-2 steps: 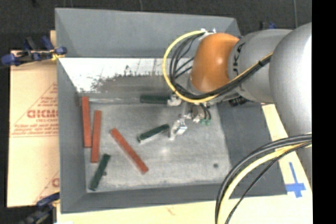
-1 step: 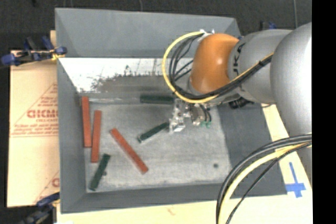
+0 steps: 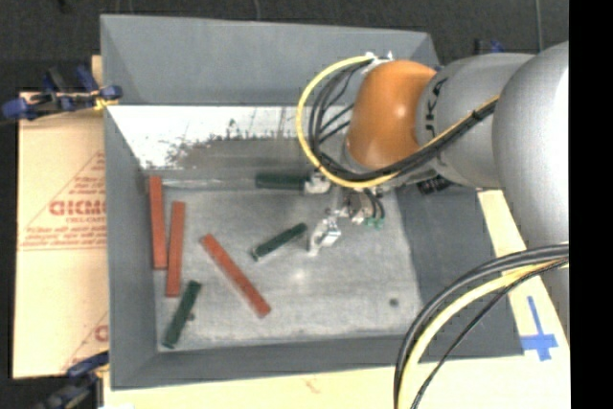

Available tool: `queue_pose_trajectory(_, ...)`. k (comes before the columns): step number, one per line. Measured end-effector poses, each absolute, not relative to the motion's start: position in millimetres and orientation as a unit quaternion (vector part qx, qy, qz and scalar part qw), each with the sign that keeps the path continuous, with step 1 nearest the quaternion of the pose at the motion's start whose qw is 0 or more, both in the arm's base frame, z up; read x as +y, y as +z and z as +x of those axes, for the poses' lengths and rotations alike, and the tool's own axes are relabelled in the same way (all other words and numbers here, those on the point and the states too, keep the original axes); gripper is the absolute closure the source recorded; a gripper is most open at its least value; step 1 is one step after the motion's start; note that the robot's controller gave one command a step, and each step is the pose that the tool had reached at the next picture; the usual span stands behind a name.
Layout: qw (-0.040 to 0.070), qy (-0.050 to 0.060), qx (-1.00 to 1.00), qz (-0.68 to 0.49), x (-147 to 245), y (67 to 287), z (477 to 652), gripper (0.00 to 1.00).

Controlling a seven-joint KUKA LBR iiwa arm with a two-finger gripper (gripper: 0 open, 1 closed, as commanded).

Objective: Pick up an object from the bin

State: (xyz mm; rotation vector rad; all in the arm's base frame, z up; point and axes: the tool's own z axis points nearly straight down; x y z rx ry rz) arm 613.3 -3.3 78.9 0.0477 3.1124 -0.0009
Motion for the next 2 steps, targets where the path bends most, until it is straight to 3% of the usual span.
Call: queue_pose_trajectory(2, 0.014, 0.0, 1.0, 0.014, -3.0, 78.9, 612.8, 0.0)
